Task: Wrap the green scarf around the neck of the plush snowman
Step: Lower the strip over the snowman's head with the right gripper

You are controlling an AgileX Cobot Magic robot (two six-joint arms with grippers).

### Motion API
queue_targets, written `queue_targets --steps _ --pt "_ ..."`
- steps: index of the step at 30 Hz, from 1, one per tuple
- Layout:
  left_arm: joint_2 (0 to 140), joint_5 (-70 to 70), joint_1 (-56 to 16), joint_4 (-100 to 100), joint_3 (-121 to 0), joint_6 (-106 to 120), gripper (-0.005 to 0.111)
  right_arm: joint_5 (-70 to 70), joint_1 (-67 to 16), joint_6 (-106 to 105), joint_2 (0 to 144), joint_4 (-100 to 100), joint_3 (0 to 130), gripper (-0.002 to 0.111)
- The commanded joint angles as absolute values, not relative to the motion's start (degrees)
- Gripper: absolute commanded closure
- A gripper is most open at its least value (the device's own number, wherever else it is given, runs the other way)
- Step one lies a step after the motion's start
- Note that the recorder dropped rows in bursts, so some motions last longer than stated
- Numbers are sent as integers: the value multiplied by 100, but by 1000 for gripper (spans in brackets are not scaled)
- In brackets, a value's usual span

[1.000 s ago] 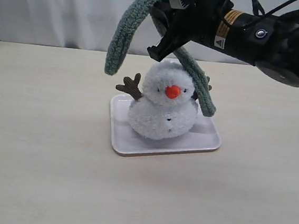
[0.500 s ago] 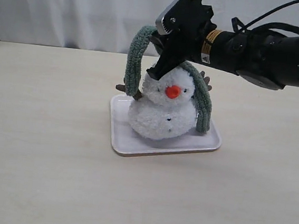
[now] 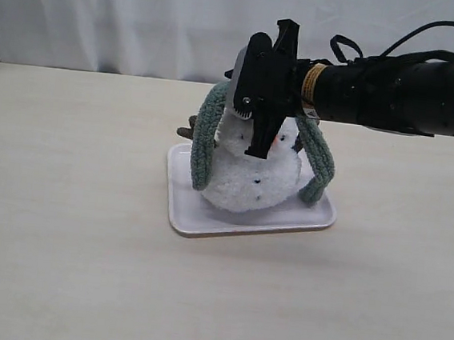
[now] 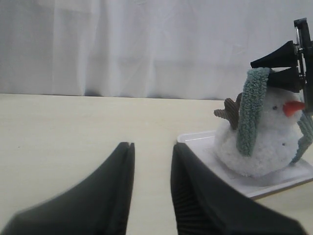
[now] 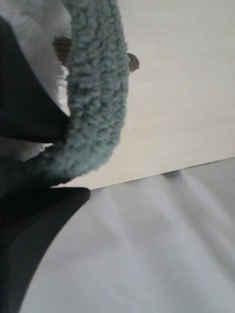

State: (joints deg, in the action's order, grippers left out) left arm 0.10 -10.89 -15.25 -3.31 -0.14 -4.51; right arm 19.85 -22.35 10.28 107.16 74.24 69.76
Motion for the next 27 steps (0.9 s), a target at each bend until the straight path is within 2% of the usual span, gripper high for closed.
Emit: queue_targets --steps 1,7,11,13,15,18,23,27 --pt "0 -1086 -1538 -306 0 -479 80 1961 -2212 988 10712 7374 7008 59" --pt "0 -1086 -1538 -306 0 -479 80 1359 -2212 2384 10419 6352 7097 51" --pt "0 -1074 -1538 -306 0 -479 80 1573 -2212 3721 10152 7399 7088 45" --pt "0 -1037 -1538 -306 0 -479 80 2320 -2212 4688 10127 8914 7051 45" --pt "0 -1037 -1538 -306 0 -479 80 2360 -2212 5368 10127 9737 7051 45" --pt "0 -1037 -1538 -306 0 -479 80 1639 -2212 6148 10127 9936 7051 44" --pt "0 -1037 -1538 -306 0 -479 80 1633 -2212 6215 10127 9995 7063 43" --pt "0 -1037 -1538 -306 0 -479 80 1165 -2212 6292 10127 9995 7062 28"
